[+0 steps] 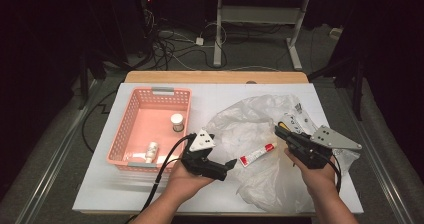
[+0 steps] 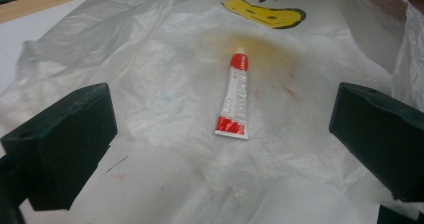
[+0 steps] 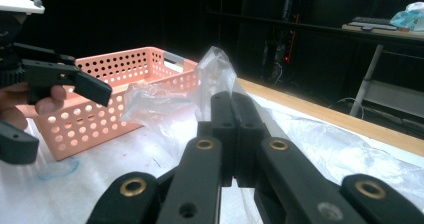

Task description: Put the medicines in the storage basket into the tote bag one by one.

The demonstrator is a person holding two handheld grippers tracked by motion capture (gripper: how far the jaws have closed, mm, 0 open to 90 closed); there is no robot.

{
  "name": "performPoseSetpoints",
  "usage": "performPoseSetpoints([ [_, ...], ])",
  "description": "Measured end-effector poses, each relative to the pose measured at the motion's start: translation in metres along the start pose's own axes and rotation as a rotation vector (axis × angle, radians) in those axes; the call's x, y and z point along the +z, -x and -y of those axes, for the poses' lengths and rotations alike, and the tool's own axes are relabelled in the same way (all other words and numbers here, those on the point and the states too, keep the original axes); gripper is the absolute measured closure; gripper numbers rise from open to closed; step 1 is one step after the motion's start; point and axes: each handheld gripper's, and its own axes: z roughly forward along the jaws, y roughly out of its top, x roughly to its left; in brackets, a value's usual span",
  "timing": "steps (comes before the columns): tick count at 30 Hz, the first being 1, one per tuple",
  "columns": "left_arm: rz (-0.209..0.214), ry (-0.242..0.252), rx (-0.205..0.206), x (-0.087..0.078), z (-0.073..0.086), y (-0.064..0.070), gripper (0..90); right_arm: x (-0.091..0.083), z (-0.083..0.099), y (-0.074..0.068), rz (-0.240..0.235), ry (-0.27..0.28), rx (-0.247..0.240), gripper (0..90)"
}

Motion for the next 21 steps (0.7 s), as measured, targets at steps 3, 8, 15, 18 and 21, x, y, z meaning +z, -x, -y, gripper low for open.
performPoseSetpoints([
  [3,-0.029,0.016,-0.002,-0.011,0.004,-0.005,0.0,0.000,0.000,0.001,0.000,0.002,0.002,90.0],
  [8,-0.060,0.029,-0.030,-0.025,0.009,-0.016,0.0,0.001,0.000,0.001,-0.004,0.002,0.005,90.0],
  [15,-0.122,0.046,-0.053,-0.042,0.016,-0.029,0.0,0.000,0.000,0.001,-0.005,0.002,0.010,90.0],
  [18,-0.138,0.038,-0.065,-0.046,0.018,-0.033,0.0,-0.001,0.000,0.002,-0.004,0.006,0.007,90.0],
  [21,-0.157,0.034,-0.071,-0.049,0.020,-0.038,0.0,-0.002,-0.001,0.003,-0.003,0.012,0.007,90.0],
])
